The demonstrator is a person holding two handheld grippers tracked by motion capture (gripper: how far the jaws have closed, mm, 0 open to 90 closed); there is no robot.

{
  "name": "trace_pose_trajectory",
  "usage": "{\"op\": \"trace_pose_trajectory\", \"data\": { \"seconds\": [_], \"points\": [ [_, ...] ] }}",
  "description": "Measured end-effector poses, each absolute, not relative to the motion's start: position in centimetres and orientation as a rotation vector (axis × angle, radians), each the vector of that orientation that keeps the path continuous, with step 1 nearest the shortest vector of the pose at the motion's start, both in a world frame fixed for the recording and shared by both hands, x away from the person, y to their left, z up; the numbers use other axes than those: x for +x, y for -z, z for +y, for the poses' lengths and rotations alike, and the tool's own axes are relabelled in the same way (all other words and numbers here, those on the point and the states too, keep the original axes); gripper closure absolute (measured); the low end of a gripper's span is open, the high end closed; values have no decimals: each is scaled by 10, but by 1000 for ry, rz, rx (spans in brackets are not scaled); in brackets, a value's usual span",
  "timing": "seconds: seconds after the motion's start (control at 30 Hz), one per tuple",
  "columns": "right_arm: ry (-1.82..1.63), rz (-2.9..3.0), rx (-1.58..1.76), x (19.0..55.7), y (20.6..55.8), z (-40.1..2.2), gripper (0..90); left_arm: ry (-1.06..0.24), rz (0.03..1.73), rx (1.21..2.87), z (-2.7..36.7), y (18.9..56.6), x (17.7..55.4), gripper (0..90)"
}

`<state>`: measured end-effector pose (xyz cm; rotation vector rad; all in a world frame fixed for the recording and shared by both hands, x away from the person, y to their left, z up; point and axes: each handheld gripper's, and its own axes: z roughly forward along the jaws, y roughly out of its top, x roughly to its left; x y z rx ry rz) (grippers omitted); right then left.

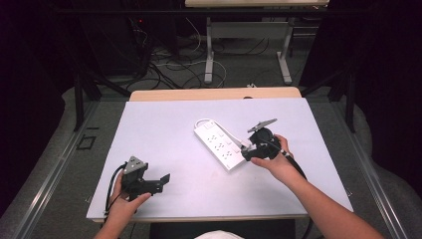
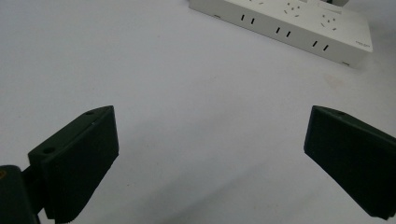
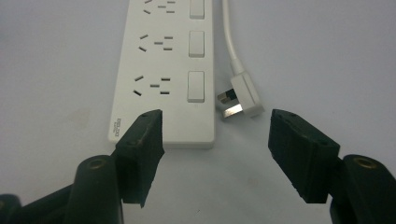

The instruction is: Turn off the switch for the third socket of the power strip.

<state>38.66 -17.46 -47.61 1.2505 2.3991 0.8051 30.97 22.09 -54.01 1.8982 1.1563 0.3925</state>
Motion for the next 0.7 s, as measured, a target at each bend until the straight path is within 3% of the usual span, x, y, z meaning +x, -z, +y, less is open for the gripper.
{"op": "trace_pose_trajectory", "data": {
  "seconds": [0.17, 0.7],
  "points": [
    [-807, 2412, 1264, 394, 480, -168, 414, -392, 1156, 1898, 221, 540, 310, 30],
    [-803, 2433, 1318, 416, 486, -150, 445, -398, 1156, 1884, 221, 541, 310, 32]
  ]
}}
